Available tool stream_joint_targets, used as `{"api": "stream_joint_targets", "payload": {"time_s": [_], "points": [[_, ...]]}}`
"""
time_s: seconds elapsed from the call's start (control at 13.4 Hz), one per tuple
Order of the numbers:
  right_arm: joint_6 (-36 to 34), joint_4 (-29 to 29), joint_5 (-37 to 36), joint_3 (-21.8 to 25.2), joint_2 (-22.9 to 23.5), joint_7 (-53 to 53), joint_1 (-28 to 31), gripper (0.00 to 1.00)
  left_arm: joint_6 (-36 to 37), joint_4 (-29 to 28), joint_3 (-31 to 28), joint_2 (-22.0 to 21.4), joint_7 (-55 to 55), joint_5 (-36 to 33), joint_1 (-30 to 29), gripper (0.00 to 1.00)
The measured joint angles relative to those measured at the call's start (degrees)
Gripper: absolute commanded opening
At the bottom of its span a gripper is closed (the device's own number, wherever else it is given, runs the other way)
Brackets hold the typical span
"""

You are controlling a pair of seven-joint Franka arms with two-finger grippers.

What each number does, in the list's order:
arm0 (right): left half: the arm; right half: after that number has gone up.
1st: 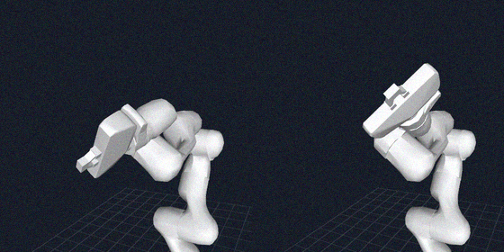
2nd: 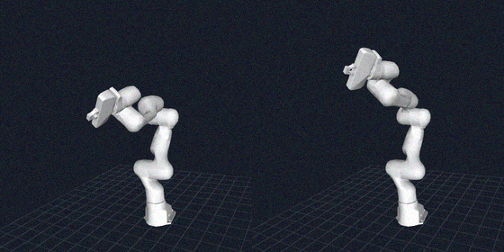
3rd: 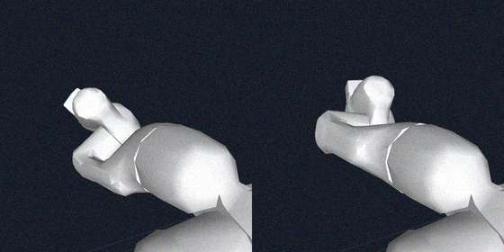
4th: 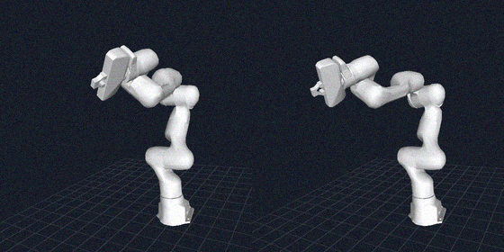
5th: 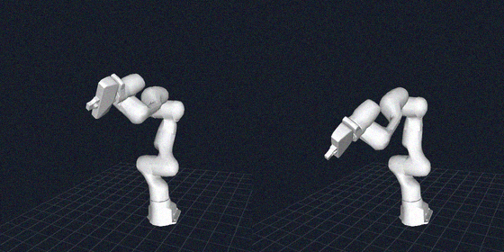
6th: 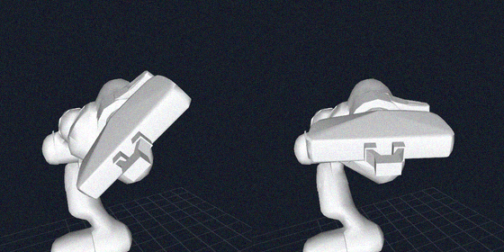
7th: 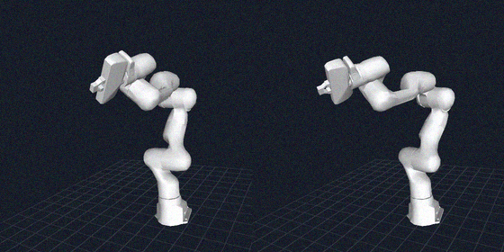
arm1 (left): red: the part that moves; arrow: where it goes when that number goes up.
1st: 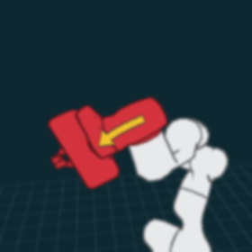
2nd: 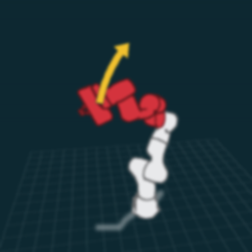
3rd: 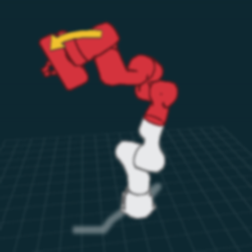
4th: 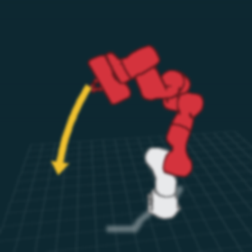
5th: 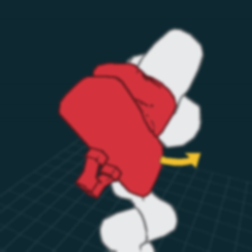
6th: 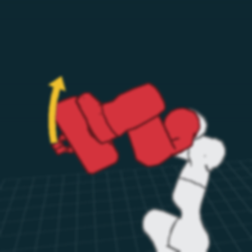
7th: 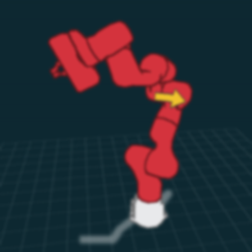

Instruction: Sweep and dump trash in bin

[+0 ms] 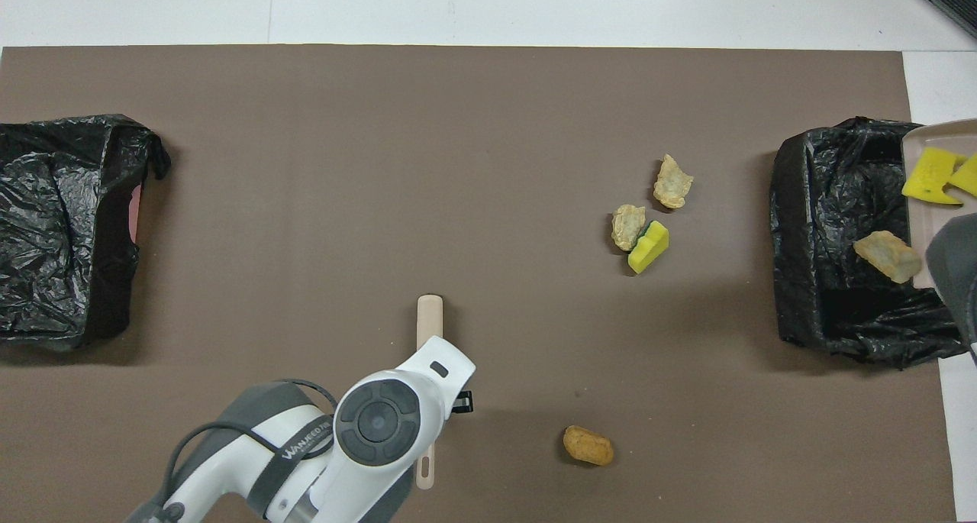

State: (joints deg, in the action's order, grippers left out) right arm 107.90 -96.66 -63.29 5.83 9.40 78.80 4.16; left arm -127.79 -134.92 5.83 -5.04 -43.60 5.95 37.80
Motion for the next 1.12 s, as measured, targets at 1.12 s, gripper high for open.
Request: {"api": "stream_joint_targets", "payload": {"time_s": [1.12], "points": [[-3.2,-0.2,-15.7,-0.9,-0.7,-0.2,-5.5,0.00,11.2,14.8,-0.7,-0.8,33.3,-2.5,-32.4,1.00]]}}
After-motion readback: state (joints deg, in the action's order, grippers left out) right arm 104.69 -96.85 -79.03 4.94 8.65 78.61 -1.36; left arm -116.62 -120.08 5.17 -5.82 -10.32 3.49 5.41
